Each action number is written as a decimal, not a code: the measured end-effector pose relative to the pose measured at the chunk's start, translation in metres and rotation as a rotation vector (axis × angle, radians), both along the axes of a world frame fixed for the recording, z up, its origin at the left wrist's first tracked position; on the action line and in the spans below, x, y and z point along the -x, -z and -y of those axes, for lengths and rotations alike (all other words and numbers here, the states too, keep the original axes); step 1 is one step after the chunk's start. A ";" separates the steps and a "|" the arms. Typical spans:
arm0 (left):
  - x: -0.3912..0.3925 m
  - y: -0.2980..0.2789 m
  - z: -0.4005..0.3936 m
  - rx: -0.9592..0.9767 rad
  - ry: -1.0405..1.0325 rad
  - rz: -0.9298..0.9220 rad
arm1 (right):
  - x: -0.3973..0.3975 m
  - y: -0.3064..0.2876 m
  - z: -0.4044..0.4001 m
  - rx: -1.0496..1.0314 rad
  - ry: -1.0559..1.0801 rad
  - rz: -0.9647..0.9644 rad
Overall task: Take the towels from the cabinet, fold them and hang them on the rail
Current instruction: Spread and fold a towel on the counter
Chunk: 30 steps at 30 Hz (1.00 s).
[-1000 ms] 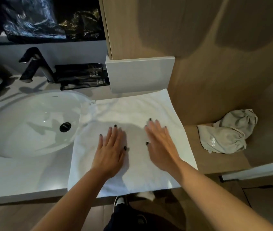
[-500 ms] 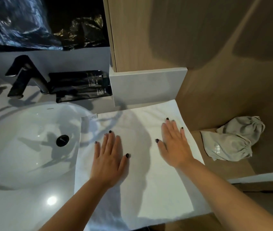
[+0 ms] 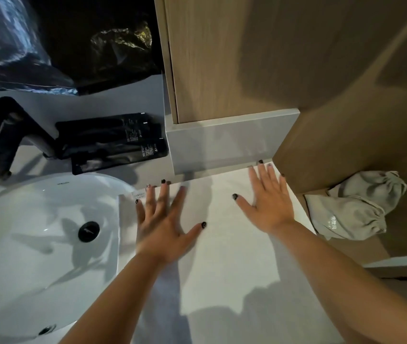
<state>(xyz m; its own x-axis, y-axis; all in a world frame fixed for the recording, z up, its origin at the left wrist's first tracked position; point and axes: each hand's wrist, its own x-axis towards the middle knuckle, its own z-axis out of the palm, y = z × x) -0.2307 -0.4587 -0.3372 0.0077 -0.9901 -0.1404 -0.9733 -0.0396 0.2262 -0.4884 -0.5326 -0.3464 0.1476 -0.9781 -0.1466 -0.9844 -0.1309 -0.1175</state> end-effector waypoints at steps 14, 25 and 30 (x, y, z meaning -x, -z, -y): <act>-0.015 0.006 0.013 -0.004 -0.474 -0.495 | -0.047 -0.014 -0.022 -0.005 -0.214 0.101; -0.013 0.000 -0.015 0.202 -0.255 -0.279 | -0.087 -0.010 -0.075 0.123 -0.281 0.136; 0.005 0.024 -0.069 0.192 0.102 -0.072 | -0.079 0.002 -0.110 0.054 -0.343 0.036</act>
<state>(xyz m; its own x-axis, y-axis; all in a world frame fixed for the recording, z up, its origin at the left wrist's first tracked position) -0.2355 -0.3894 -0.3613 -0.0968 -0.9938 0.0541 -0.9510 0.1084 0.2895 -0.4098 -0.4230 -0.3488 0.4732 -0.8768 -0.0851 -0.8774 -0.4604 -0.1350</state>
